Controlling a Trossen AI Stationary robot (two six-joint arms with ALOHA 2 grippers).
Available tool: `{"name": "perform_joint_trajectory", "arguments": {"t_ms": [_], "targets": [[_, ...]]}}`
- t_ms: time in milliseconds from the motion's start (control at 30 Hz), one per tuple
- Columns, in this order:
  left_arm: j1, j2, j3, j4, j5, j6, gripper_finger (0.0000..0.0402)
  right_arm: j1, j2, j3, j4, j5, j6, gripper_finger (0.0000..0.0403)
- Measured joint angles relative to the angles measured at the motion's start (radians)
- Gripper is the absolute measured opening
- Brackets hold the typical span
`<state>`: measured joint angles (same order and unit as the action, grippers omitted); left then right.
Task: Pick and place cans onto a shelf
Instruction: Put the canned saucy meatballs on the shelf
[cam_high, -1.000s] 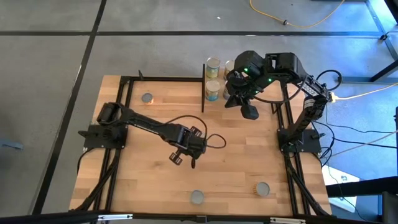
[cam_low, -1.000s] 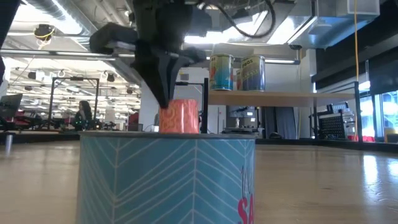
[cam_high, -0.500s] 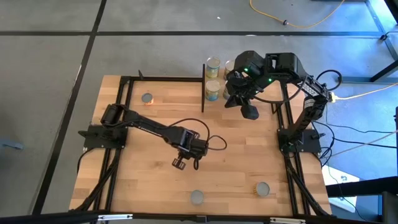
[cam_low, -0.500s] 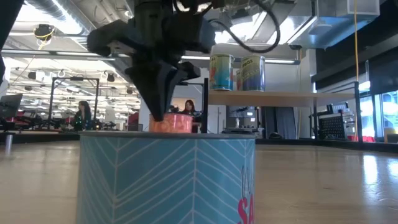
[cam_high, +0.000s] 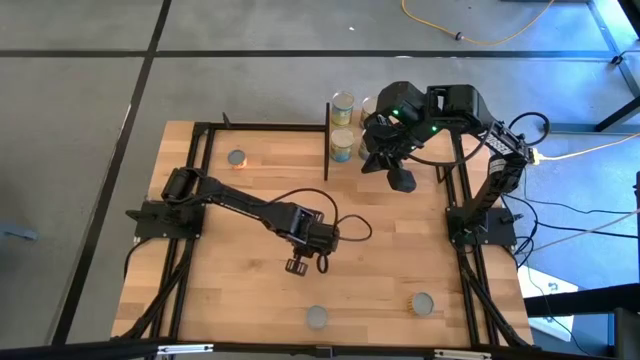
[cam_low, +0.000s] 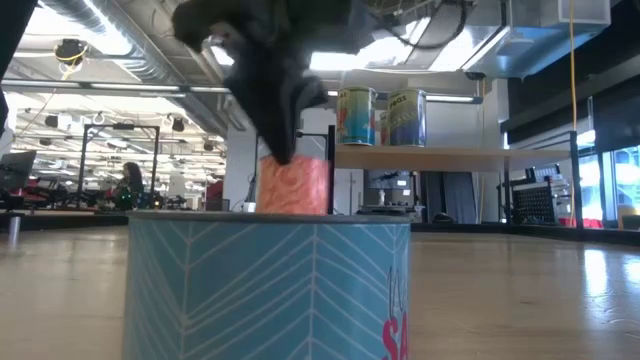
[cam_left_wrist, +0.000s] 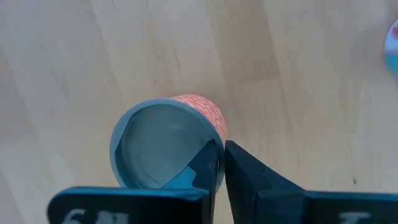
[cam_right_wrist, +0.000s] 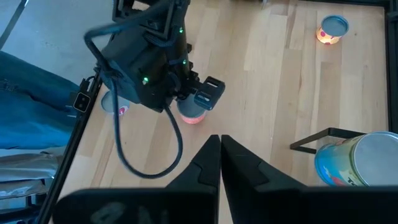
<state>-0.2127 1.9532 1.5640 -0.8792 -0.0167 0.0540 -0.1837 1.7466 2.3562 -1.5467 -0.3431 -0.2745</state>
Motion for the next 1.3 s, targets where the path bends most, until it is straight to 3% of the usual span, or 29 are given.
{"name": "perform_joint_trajectory", "arguments": {"t_ms": [433,700,1033,1300], "targets": [[0.005,0.0,0.02,0.008,-0.033,0.053,0.0005,0.0,0.0,0.0,0.0,0.0,0.0,0.0016],[0.008,0.0,0.02,0.033,-0.076,0.058,0.0033,0.0,0.0,0.0,0.0,0.0,0.0,0.0016],[0.021,0.017,0.02,0.046,-0.08,0.06,0.0035,0.0,0.0,0.0,0.0,0.0,0.0,0.0016],[0.037,-0.028,0.166,-0.223,-0.157,0.003,0.0016,0.006,0.0,0.0,0.0,0.0,-0.025,0.0016]]}}
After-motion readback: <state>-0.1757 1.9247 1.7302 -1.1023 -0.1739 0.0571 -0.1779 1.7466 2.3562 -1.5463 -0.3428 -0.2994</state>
